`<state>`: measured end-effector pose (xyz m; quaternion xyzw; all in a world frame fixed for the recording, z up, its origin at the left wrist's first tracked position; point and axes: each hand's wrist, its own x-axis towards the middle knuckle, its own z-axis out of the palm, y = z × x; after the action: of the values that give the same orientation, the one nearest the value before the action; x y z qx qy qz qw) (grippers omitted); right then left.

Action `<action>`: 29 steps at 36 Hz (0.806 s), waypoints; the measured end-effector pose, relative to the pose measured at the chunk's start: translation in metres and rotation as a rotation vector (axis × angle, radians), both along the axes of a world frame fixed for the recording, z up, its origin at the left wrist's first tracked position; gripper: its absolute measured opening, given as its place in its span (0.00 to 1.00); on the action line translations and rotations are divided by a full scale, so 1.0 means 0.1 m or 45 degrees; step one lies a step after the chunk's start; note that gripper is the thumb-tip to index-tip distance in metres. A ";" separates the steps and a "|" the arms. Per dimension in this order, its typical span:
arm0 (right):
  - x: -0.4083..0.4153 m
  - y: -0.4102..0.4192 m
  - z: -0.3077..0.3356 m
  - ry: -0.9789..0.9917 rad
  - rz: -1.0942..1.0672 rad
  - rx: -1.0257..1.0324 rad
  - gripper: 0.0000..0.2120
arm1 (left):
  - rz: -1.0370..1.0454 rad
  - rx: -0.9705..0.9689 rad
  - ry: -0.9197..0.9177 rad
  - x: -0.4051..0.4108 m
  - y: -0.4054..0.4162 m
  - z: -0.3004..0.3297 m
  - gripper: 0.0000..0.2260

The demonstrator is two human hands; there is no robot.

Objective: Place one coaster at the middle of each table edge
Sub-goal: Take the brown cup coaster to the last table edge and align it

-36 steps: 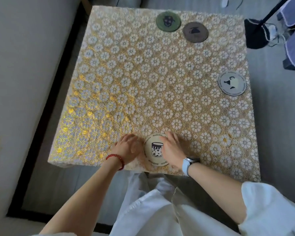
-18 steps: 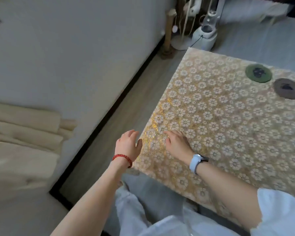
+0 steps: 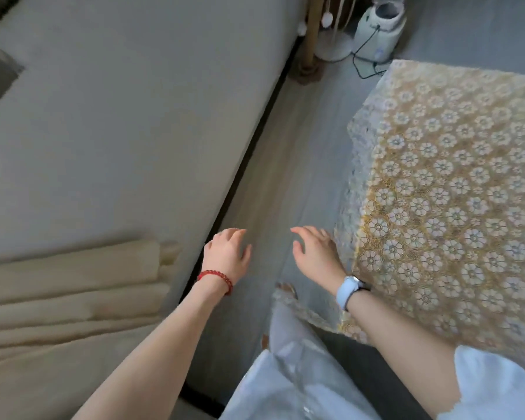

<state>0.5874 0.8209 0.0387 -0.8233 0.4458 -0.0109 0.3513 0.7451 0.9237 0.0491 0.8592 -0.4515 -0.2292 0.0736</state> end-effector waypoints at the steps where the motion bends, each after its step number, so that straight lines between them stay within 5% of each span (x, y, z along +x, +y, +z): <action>1: 0.07 -0.06 -0.02 0.002 -0.019 -0.028 0.16 | -0.028 0.005 0.010 0.07 -0.11 -0.02 0.18; 18: 0.91 -1.83 -0.08 0.172 -0.454 -0.172 0.19 | -0.487 -0.072 -0.110 1.19 -2.54 0.16 0.17; 29: 0.52 -2.82 0.09 0.241 -0.906 -0.184 0.19 | -0.941 -0.066 -0.025 0.75 -4.25 0.08 0.18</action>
<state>0.6396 0.5393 0.0478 -0.6368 0.7326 -0.0876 0.2239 0.8206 0.4987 0.0571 0.6380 -0.7377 -0.2208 0.0031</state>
